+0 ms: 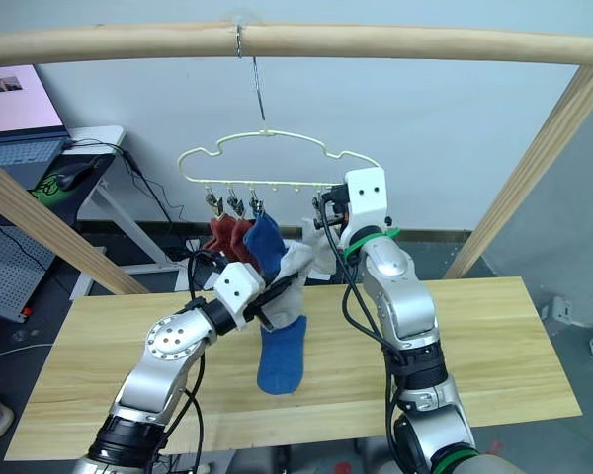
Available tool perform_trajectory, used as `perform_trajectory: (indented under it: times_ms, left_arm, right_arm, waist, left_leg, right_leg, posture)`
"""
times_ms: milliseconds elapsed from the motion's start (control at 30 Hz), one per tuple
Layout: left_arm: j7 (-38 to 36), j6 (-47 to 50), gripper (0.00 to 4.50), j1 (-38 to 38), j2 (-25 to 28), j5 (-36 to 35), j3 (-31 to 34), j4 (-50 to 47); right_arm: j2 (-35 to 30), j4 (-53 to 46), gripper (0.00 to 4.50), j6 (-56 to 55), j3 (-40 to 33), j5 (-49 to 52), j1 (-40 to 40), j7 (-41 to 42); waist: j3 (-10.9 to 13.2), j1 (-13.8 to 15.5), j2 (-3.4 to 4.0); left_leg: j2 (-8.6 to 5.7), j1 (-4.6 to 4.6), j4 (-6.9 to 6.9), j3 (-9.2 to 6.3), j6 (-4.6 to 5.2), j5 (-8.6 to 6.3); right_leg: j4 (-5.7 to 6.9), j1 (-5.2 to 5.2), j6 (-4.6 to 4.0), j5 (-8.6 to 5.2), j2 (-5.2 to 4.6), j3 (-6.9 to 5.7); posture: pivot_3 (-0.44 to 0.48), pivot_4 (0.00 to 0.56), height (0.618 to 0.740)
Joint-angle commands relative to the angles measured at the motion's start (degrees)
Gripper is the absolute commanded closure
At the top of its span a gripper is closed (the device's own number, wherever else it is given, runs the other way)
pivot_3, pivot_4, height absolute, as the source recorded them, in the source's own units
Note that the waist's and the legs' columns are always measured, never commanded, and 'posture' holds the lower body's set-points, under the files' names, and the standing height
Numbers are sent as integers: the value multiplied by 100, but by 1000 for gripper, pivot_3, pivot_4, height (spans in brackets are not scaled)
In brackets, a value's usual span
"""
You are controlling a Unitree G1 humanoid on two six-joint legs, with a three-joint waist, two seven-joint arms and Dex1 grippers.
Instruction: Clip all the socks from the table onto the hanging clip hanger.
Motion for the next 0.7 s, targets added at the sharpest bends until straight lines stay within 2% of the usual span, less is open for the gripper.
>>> perform_trajectory:
  times_ms: [33,367,533,700]
  left_arm:
    - [177,-323,4472,-230,-191,202,-180,143]
    - [519,-816,4472,-973,-621,797,-600,1038]
    - [719,-843,4472,-1199,-844,931,-653,1411]
    - [869,-909,4472,-1389,-872,1028,-612,1701]
  right_arm:
    - [54,-555,4500,56,73,73,-126,-14]
    - [142,-646,4500,326,13,136,-265,-29]
    - [166,-635,4500,372,2,145,-298,-17]
    - [171,-657,4500,431,23,147,-292,6]
  waist:
    - [3,-5,0]
    - [5,-36,-1]
    - [5,-50,-1]
    - [5,-57,-1]
  left_leg:
    - [-1,0,0,2,0,0]
    - [-2,-19,1,5,0,0]
    - [-2,-81,11,4,-1,2]
    - [-4,-83,10,4,-1,2]
  right_leg:
    - [0,-1,0,0,0,-1]
    - [1,-21,2,0,3,-6]
    - [20,-92,5,4,5,-7]
    - [18,-91,5,4,4,-9]
  posture:
    - [-124,213,740]
    - [-133,210,740]
    - [-140,207,740]
    - [-142,209,740]
